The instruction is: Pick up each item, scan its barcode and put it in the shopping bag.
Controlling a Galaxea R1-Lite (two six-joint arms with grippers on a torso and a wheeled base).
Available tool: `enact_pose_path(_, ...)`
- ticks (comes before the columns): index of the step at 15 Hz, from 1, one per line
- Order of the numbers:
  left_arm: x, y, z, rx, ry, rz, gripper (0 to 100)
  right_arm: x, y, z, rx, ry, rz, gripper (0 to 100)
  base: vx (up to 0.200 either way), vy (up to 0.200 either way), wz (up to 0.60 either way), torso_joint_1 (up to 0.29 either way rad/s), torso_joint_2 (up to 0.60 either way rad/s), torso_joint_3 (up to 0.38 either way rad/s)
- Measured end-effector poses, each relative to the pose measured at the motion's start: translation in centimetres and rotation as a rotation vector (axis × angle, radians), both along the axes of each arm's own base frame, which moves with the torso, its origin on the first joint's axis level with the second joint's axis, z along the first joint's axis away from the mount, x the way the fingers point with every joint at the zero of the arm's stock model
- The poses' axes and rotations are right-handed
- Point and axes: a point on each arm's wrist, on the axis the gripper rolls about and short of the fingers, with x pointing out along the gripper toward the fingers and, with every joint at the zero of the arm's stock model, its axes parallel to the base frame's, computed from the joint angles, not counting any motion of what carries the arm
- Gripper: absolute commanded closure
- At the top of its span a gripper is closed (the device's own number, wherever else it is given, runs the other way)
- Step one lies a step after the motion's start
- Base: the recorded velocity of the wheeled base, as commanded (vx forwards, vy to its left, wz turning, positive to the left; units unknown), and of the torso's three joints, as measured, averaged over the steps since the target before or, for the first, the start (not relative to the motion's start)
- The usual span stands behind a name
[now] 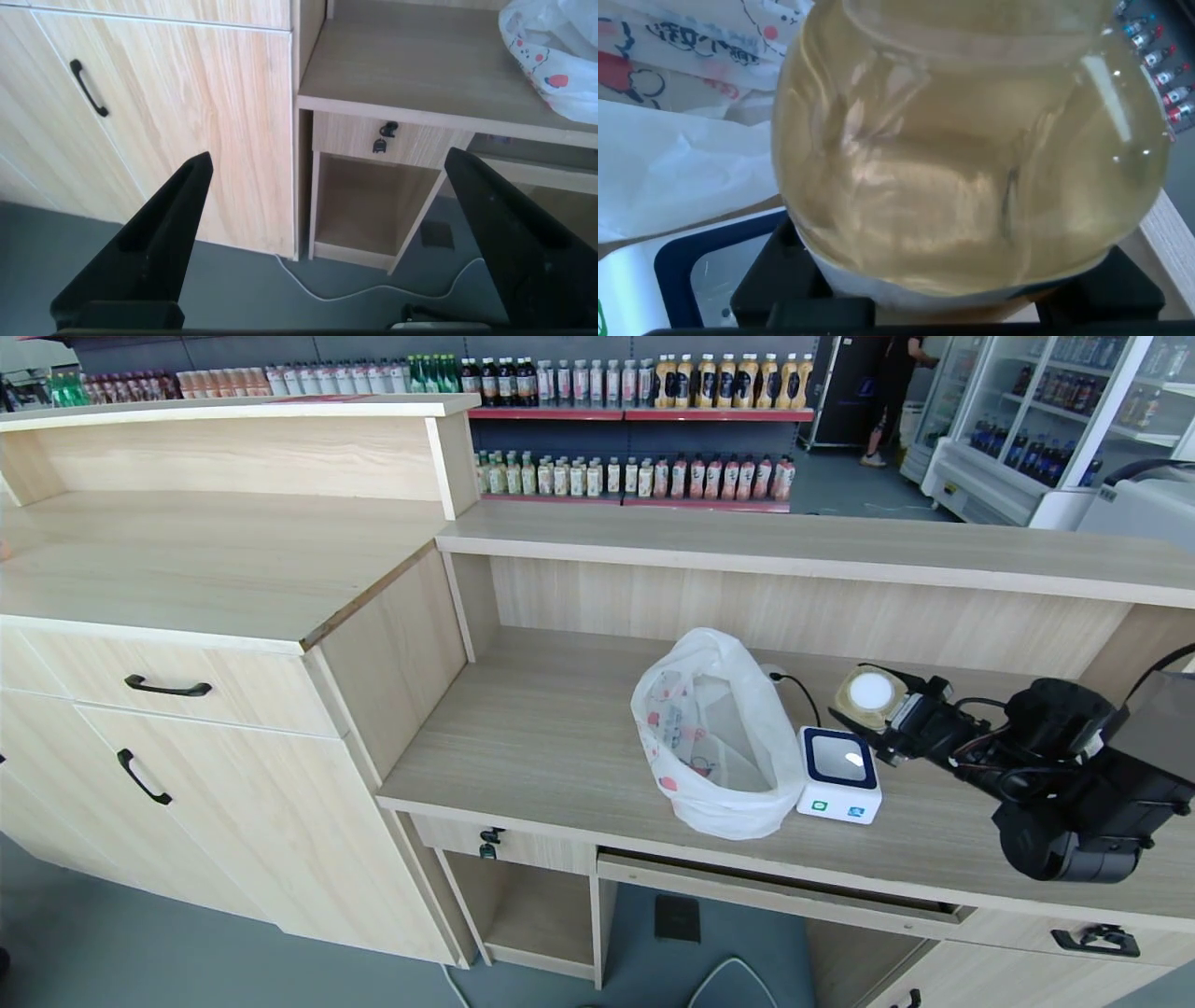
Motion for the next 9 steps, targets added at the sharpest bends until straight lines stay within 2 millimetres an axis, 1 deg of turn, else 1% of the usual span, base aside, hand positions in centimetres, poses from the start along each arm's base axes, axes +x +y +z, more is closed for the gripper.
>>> enact_pose_path(4, 0.0, 0.0, 0.0, 0.0, 0.0, 0.0, 0, 1.1, 1.5, -0.1, 0.011, -0.014, 0.041, 100, 0.0, 0.0, 0.0, 0.0, 0.0, 0.0)
enact_pose_path(9, 0.0, 0.0, 0.0, 0.0, 0.0, 0.001, 0, 1.5, 1.7, -1.1, 0.009, 0.002, 0.046, 100, 0.0, 0.0, 0.0, 0.0, 0.0, 0.0)
